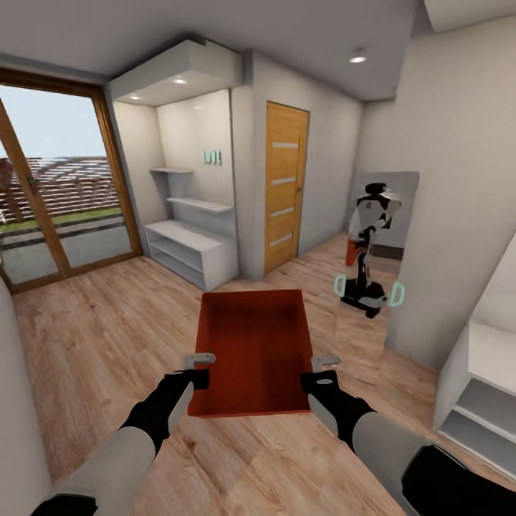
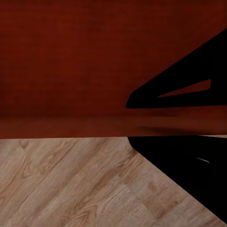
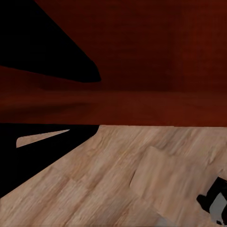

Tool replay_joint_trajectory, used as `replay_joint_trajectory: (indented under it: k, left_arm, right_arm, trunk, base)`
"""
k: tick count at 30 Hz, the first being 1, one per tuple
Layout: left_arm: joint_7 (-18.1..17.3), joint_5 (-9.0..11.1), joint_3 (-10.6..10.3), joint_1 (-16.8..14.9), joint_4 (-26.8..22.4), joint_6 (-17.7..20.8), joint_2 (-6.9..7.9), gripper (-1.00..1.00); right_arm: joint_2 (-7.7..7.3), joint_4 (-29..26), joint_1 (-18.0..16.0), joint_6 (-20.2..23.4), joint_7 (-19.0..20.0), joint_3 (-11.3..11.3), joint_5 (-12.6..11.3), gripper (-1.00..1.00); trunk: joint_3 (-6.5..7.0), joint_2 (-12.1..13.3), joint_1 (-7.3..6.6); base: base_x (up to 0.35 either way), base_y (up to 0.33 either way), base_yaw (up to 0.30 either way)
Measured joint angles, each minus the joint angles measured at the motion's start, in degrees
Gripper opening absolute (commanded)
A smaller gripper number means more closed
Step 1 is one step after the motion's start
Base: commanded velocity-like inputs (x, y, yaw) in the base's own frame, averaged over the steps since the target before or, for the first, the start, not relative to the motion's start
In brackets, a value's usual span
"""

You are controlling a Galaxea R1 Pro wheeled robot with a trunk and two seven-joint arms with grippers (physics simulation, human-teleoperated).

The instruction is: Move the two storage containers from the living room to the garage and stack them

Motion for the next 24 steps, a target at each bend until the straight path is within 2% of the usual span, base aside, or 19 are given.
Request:
replay_joint_trajectory:
  k: [9, 24]
  left_arm:
    - [0.0, 0.0, 0.0, 0.0, 0.0, -0.1, -0.01, -1.00]
    - [0.0, 0.0, 0.0, 0.0, 0.1, -0.1, -0.03, -1.00]
  right_arm:
    - [-0.04, 0.0, 0.0, -0.1, 0.0, 0.0, 0.0, -1.00]
    - [-0.06, 0.0, 0.0, 0.0, 0.1, 0.1, 0.0, -1.00]
  trunk:
    - [0.00, 0.0, 0.00]
    - [0.00, 0.0, 0.00]
  base:
    - [0.322, 0.000, 0.228]
    - [0.322, 0.000, 0.011]
